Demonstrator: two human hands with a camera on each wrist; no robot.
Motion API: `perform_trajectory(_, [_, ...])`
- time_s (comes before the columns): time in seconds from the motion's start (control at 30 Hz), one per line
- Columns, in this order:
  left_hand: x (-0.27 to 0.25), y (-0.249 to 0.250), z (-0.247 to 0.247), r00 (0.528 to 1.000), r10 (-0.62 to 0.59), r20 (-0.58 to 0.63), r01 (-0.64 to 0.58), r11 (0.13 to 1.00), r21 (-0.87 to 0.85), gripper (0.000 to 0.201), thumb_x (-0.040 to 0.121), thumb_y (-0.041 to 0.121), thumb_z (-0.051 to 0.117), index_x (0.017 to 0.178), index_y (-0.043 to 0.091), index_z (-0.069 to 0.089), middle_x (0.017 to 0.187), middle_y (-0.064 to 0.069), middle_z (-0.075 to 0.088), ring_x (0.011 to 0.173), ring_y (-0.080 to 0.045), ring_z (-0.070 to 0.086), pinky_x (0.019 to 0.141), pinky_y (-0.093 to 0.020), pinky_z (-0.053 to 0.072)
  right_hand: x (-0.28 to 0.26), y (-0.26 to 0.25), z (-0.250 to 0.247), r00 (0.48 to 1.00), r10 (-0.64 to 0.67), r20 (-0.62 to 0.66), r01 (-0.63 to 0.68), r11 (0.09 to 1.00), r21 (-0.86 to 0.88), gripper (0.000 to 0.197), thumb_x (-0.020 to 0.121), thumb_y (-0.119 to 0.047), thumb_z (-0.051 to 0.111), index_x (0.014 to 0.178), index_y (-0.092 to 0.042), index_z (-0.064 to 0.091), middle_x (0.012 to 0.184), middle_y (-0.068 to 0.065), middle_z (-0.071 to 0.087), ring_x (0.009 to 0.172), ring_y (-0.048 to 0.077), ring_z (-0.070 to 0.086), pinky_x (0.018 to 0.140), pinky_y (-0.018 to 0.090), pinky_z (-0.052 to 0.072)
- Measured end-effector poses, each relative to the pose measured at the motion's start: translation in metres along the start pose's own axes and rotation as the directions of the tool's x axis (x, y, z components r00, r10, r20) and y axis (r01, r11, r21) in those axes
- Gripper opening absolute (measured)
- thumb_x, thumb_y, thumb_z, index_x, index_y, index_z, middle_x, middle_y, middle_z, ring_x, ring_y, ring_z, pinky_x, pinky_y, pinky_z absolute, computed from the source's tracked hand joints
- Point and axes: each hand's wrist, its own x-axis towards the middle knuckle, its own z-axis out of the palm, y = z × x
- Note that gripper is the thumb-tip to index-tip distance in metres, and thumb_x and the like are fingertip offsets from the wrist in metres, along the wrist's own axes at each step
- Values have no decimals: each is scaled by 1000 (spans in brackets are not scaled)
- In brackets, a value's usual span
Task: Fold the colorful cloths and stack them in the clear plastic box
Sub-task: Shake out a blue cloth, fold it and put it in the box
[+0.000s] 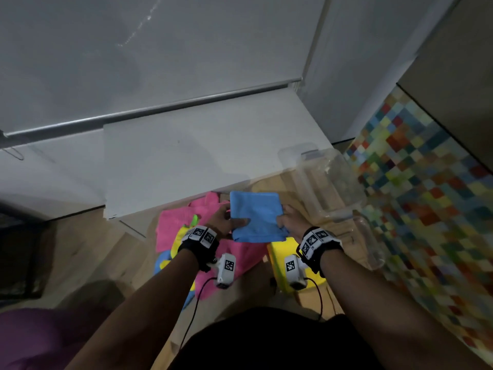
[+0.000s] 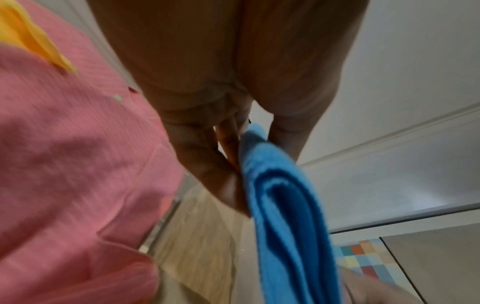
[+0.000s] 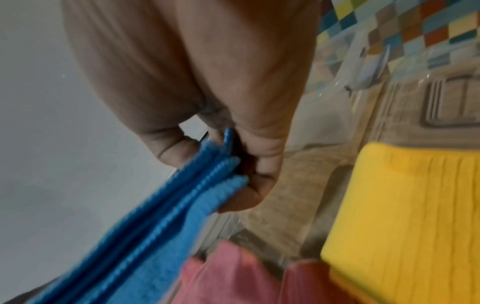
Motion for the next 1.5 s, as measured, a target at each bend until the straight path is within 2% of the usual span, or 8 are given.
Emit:
perform_trajectory(0.27, [20, -7, 74, 987, -131, 92, 130, 991, 16, 72, 73, -18, 68, 131, 17, 44, 113, -8, 57, 99, -32, 59, 61, -44, 58, 16, 34, -69, 999, 21, 26, -20, 999, -38, 66, 64, 6, 46, 125, -19, 50, 115, 14, 61, 110, 36, 56, 88, 45, 48])
perform_trajectory(0.47, [24, -50, 111, 968, -229, 105, 204, 958, 202, 104, 50, 3, 82, 139, 12, 31, 129, -9, 46, 117, -38, 51, 69, -55, 57, 23, 82, -94, 986, 115, 118, -88, 974, -210, 68, 70, 0, 52, 133, -23, 42, 114, 7, 60, 105, 29, 57, 88, 46, 52])
perform_trajectory(0.57, [29, -79, 123, 976, -204, 78, 156, 903, 400, 106, 38, 24, 84, 132, 7, 38, 115, -8, 53, 106, -26, 57, 69, -40, 59, 27, 110, -96, 984, 118, 137, -76, 957, -278, 73, 68, -4, 55, 136, -25, 38, 114, 7, 61, 104, 28, 59, 93, 52, 51])
perform_trajectory(0.67, [19, -78, 135, 985, -173, 16, 129, 789, 601, 64, 47, 30, 92, 97, 16, 54, 81, 5, 58, 76, -13, 61, 56, -15, 52, 24, 125, -98, 987, 104, 125, -65, 956, -286, 71, 73, 2, 54, 138, -20, 36, 115, 9, 59, 105, 27, 57, 93, 45, 51])
perform_trajectory(0.77, [13, -82, 146, 987, -163, 1, 123, 754, 645, 60, 54, 25, 91, 100, 13, 53, 75, 11, 50, 65, -4, 48, 43, -8, 36, 26, 138, -100, 988, 89, 128, -46, 950, -308, 68, 77, 3, 54, 139, -16, 35, 119, 13, 58, 108, 29, 57, 94, 43, 49])
perform_trajectory(1.0, [17, -112, 166, 960, -232, -157, 280, 806, 521, 83, 61, 20, 89, 125, 4, 38, 99, -4, 50, 90, -23, 55, 59, -21, 37, 28, 162, -100, 995, 95, 15, -82, 924, -374, 79, 72, 2, 63, 144, -16, 34, 127, 11, 57, 117, 29, 54, 89, 29, 44])
perform_trajectory(1.2, [25, -119, 170, 867, -334, -370, 456, 832, 316, 70, 68, 45, 82, 116, 4, 51, 105, -7, 62, 101, -28, 61, 78, -32, 46, 39, 164, -93, 977, -46, -209, -55, 891, -451, 37, 78, -12, 63, 114, -8, 56, 111, 17, 64, 106, 35, 60, 84, 35, 48])
perform_trajectory(1.5, [28, -104, 181, 794, -448, -411, 526, 845, 94, 97, 60, 55, 83, 132, 5, 41, 124, -12, 54, 112, -30, 57, 81, -29, 45, 49, 173, -84, 984, -6, -176, -77, 885, -459, 26, 88, -11, 51, 114, -8, 55, 108, 24, 65, 100, 40, 62, 76, 35, 47])
